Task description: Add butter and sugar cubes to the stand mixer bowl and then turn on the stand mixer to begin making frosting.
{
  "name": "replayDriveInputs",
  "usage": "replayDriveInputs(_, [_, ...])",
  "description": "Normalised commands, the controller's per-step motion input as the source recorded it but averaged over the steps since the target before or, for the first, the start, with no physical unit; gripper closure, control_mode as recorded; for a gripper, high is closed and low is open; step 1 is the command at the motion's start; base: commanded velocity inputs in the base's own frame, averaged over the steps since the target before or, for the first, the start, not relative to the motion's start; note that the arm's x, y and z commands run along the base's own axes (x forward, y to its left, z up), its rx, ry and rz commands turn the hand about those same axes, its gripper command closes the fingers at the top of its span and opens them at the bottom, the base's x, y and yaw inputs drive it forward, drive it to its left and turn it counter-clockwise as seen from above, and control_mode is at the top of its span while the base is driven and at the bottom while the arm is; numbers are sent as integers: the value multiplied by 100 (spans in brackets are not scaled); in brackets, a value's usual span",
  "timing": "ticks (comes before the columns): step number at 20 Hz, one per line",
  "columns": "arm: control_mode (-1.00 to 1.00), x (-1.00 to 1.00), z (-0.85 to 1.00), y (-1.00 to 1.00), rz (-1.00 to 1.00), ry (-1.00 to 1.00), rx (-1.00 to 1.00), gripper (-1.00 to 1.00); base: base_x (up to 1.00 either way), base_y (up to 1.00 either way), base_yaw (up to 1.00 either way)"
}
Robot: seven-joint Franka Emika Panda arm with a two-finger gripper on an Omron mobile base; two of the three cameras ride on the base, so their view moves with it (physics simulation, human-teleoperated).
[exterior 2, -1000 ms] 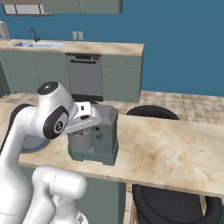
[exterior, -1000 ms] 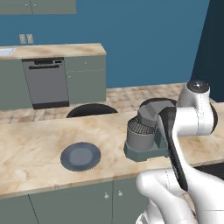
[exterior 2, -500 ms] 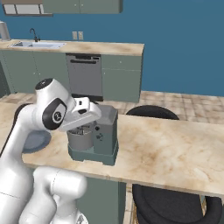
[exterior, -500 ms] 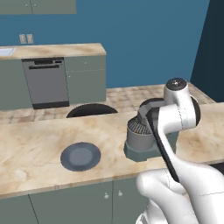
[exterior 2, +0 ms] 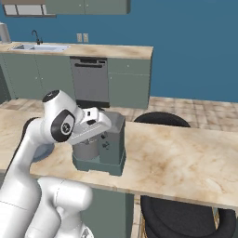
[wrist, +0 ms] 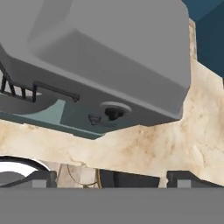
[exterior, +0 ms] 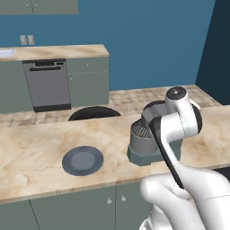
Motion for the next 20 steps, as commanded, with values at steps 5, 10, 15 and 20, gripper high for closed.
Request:
replayDriveInputs(5, [-100, 19, -20, -2, 0, 0, 0, -100, 0, 0, 0])
replayDriveInputs(10, [-100, 22, -6, 0, 0, 0, 0, -100, 0, 0, 0])
replayDriveInputs(15, [-100, 22, 0, 0, 0, 0, 0, -100, 0, 0, 0])
replayDriveInputs(20, [-100, 14, -9, -3, 0, 0, 0, -100, 0, 0, 0])
